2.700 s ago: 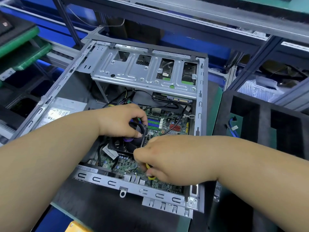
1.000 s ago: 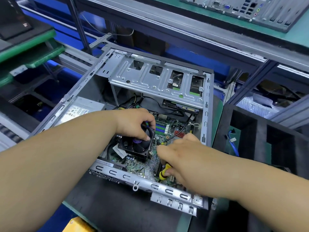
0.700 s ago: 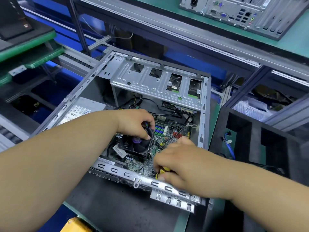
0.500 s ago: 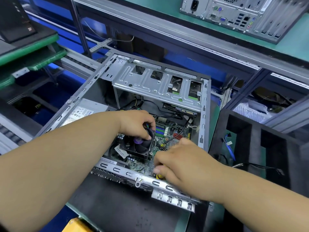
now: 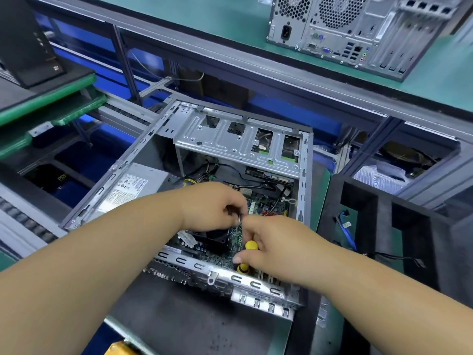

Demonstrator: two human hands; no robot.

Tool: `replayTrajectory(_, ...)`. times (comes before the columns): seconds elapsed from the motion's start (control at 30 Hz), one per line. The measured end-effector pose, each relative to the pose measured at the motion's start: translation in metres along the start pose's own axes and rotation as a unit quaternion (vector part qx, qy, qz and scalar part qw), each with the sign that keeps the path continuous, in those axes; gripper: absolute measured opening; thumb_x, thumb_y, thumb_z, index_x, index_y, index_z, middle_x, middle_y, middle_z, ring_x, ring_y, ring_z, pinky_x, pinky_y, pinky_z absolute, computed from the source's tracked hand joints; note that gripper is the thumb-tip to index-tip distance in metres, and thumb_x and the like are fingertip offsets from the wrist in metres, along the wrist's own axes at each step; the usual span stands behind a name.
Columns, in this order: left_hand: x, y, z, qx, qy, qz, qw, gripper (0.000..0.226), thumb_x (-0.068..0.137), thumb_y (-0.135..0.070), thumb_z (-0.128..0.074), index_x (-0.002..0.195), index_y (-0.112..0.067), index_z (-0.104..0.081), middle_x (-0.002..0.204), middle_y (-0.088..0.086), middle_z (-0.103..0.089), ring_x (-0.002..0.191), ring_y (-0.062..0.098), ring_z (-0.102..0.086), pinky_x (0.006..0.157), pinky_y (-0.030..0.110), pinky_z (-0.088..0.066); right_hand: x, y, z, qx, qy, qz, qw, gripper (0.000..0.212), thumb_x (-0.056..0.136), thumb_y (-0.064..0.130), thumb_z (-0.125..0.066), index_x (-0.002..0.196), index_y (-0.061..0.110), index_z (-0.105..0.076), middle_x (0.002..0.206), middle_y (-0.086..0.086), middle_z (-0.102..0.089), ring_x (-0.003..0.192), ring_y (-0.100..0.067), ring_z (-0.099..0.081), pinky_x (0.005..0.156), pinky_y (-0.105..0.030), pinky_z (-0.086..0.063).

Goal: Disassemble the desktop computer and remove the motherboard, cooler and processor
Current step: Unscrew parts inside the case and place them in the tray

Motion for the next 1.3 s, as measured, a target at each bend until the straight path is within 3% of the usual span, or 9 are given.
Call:
replayTrajectory(0.13, -0.014, -0.008, -0.008, -0.081, 0.038, 0.017, 0.996, 0.021, 0.081, -0.011, -0.061, 0.086, -0.031, -0.068, 0.085, 0.002, -0.069, 0.082, 0.022, -0.063, 0.076, 0.035, -0.051, -0.001, 0.006, -0.001, -0.018, -0.001, 0.026, 1.000, 0.027, 0.090, 0.049, -0.060, 0.089, 0.029, -0.043, 0.066, 0.011, -0.046, 0.073, -0.015, -0.045, 0.060, -0.016, -0.025)
replayTrajectory(0.2, -0.019, -0.009, -0.012, -0.110, 0.046, 0.023, 0.993, 0.019, 0.080, -0.010, -0.064, 0.085, -0.028, -0.069, 0.088, 0.005, -0.070, 0.084, 0.025, -0.063, 0.080, 0.040, -0.050, -0.002, 0.006, -0.002, -0.022, 0.002, 0.039, 0.999, 0.023, 0.093, 0.044, -0.059, 0.093, 0.026, -0.045, 0.069, 0.011, -0.047, 0.077, -0.016, -0.046, 0.079, -0.021, -0.032)
replayTrajectory(0.33, -0.025, -0.010, -0.016, -0.184, 0.061, 0.027, 0.981, 0.015, 0.083, -0.006, -0.066, 0.091, -0.018, -0.071, 0.090, 0.006, -0.069, 0.080, 0.009, -0.059, 0.082, 0.034, -0.047, -0.006, 0.004, -0.005, -0.031, 0.013, 0.047, 0.998, 0.018, 0.096, 0.038, -0.056, 0.104, 0.023, -0.048, 0.084, 0.005, -0.056, 0.087, -0.017, -0.049, 0.105, -0.034, -0.026)
replayTrajectory(0.5, -0.026, -0.014, -0.025, -0.242, 0.090, 0.021, 0.966, 0.029, 0.078, 0.016, -0.057, 0.104, 0.004, -0.062, 0.085, 0.003, -0.066, 0.082, 0.011, -0.060, 0.082, 0.024, -0.047, -0.009, 0.006, -0.009, -0.028, 0.020, 0.077, 0.996, 0.010, 0.095, 0.026, -0.057, 0.104, 0.025, -0.052, 0.095, 0.007, -0.055, 0.099, -0.015, -0.044, 0.103, -0.035, -0.025)
replayTrajectory(0.7, -0.030, -0.009, -0.033, -0.276, 0.078, 0.042, 0.957, 0.032, 0.076, 0.011, -0.068, 0.105, -0.001, -0.060, 0.085, -0.001, -0.070, 0.083, 0.007, -0.066, 0.078, 0.019, -0.050, -0.011, 0.008, -0.005, 0.009, 0.027, 0.103, 0.994, 0.021, 0.090, 0.002, -0.053, 0.099, 0.020, -0.062, 0.103, 0.010, -0.050, 0.103, -0.017, -0.038, 0.094, -0.034, -0.035)
replayTrajectory(0.83, -0.027, -0.012, -0.034, -0.171, 0.039, 0.050, 0.983, 0.028, 0.071, 0.000, -0.075, 0.086, -0.021, -0.064, 0.076, -0.013, -0.070, 0.068, -0.005, -0.061, 0.065, 0.011, -0.046, -0.013, 0.010, -0.003, 0.039, 0.039, 0.108, 0.993, 0.017, 0.089, 0.007, -0.060, 0.100, 0.019, -0.067, 0.105, 0.006, -0.052, 0.101, -0.010, -0.046, 0.092, -0.029, -0.039)
replayTrajectory(0.97, -0.026, -0.017, -0.034, -0.122, 0.015, 0.047, 0.991, 0.031, 0.070, -0.008, -0.076, 0.073, -0.035, -0.063, 0.073, -0.018, -0.068, 0.066, -0.004, -0.059, 0.068, 0.016, -0.048, -0.019, 0.009, 0.002, 0.081, 0.057, 0.086, 0.991, 0.014, 0.093, 0.023, -0.062, 0.105, 0.024, -0.069, 0.094, 0.009, -0.046, 0.086, 0.003, -0.045, 0.082, -0.018, -0.038)
replayTrajectory(1.17, -0.026, -0.018, -0.033, -0.098, -0.002, 0.040, 0.994, 0.031, 0.073, -0.003, -0.069, 0.069, -0.033, -0.059, 0.064, -0.020, -0.062, 0.060, -0.003, -0.054, 0.061, 0.013, -0.043, -0.023, 0.013, -0.009, 0.029, -0.028, 0.042, 0.998, 0.011, 0.095, 0.030, -0.059, 0.102, 0.027, -0.068, 0.100, 0.003, -0.049, 0.096, -0.014, -0.052, 0.087, -0.029, -0.041)
replayTrajectory(1.3, -0.025, -0.018, -0.033, -0.086, -0.007, 0.020, 0.996, 0.030, 0.071, -0.008, -0.073, 0.067, -0.034, -0.058, 0.055, -0.025, -0.059, 0.051, -0.008, -0.050, 0.053, 0.005, -0.037, -0.028, 0.014, -0.006, 0.056, -0.051, 0.044, 0.996, 0.018, 0.093, 0.021, -0.062, 0.105, 0.027, -0.051, 0.096, 0.016, -0.048, 0.085, -0.002, -0.048, 0.072, -0.020, -0.040)
Point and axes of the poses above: each hand's wrist, its own x-axis towards the middle knuckle, its own z-axis out of the back of the hand, y = z × x, the point moved 4 cm from there along x, towards the middle knuckle
